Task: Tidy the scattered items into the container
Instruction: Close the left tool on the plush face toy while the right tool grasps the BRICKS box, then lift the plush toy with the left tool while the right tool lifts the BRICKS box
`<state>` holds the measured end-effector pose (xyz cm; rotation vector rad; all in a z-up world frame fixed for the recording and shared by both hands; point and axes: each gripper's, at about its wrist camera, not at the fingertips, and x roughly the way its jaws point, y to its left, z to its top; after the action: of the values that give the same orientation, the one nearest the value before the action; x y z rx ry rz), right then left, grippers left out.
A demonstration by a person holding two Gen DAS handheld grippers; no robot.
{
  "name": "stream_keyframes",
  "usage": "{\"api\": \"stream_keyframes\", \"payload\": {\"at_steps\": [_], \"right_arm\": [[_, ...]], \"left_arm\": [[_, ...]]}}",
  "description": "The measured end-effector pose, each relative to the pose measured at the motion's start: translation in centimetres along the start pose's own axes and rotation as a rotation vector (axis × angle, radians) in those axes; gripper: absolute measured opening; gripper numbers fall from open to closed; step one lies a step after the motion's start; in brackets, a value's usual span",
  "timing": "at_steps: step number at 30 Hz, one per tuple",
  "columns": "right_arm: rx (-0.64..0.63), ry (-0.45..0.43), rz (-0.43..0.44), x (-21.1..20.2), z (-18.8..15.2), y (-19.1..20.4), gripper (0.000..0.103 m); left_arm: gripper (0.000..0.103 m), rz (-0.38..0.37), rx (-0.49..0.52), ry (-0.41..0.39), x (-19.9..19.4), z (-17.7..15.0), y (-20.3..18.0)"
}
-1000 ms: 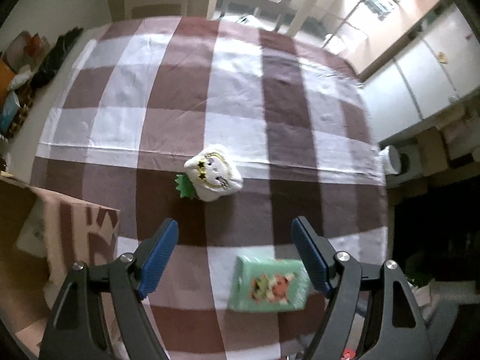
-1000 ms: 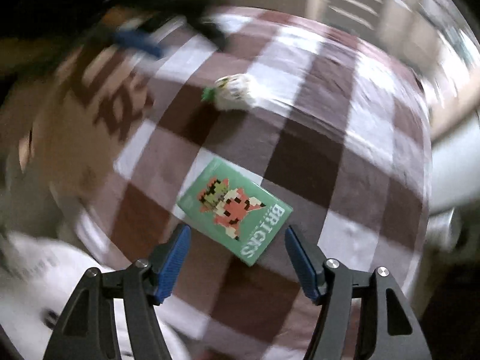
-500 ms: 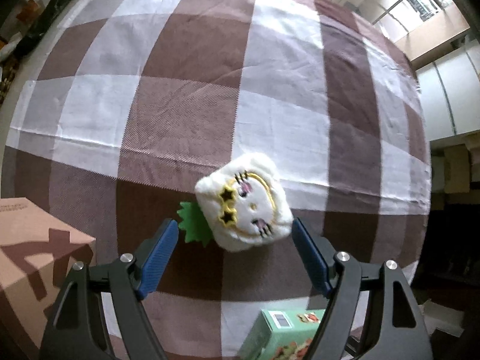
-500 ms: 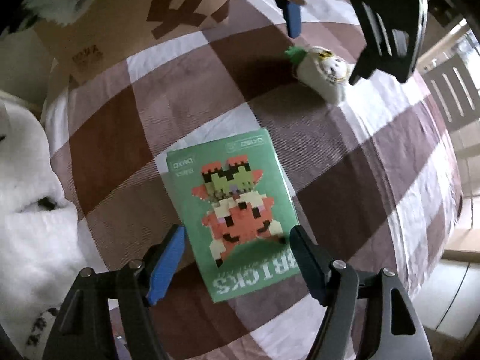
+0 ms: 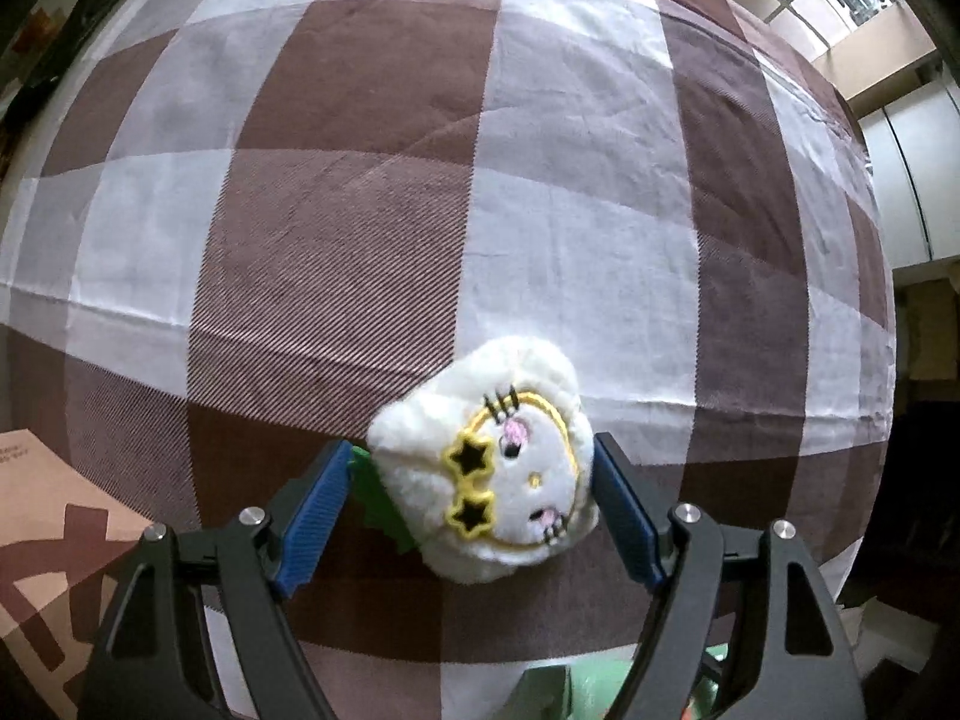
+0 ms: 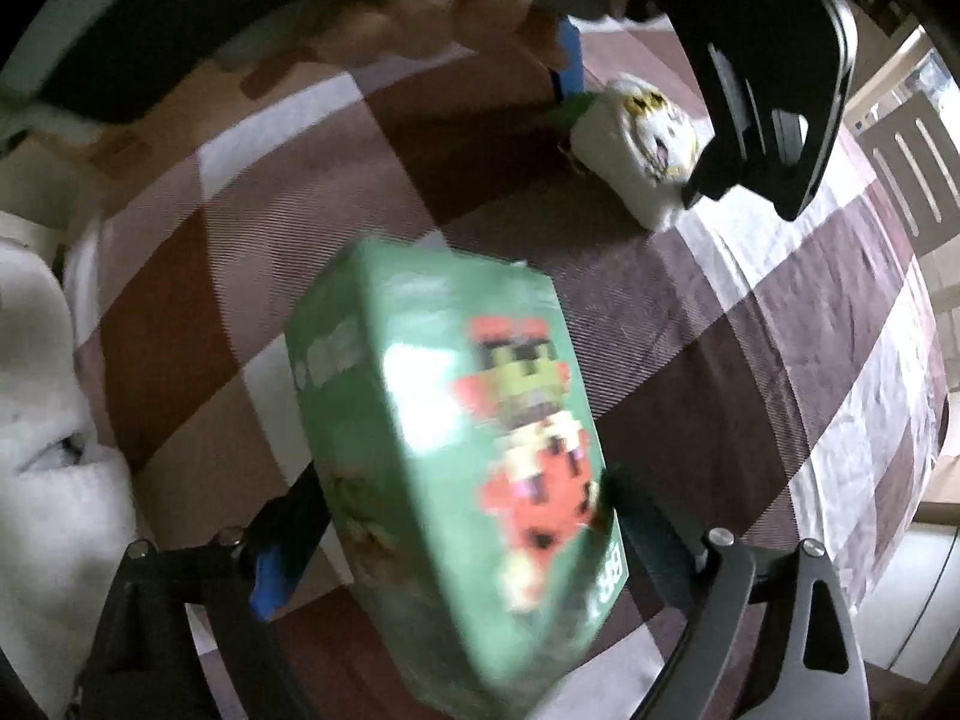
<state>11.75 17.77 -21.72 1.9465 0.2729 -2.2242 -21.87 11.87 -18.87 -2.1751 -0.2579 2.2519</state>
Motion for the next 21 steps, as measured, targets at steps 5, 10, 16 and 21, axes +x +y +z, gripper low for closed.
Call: {"api": "stream_keyframes", "payload": {"at_steps": [5,10,16,21], "right_arm": [[0.127,-0.001,0.083,0.7,-0.2,-2.1,0.090],[0.267,-0.040,0.117,-0.3,-1.2,-3.9,0.052],[0.349,-0.122,0.070,-3.4,-2.4,-4.0,0.050],[0.366,-0.138,0.062,-5.4,-2.8,-3.0,0.050]], "left_arm": [[0.079,0.029,0.045,-0.021,0.1,0.0,-0.5],[0.060,0.037,0.100,-0.046,-0.3,-0.6,-0.8],[0.057,0.000,0.143,-0.061,-1.5,-1.5,-1.7],[0.057,-0.016,0.198,-0.091,-3.6,-1.8,-2.2]]}}
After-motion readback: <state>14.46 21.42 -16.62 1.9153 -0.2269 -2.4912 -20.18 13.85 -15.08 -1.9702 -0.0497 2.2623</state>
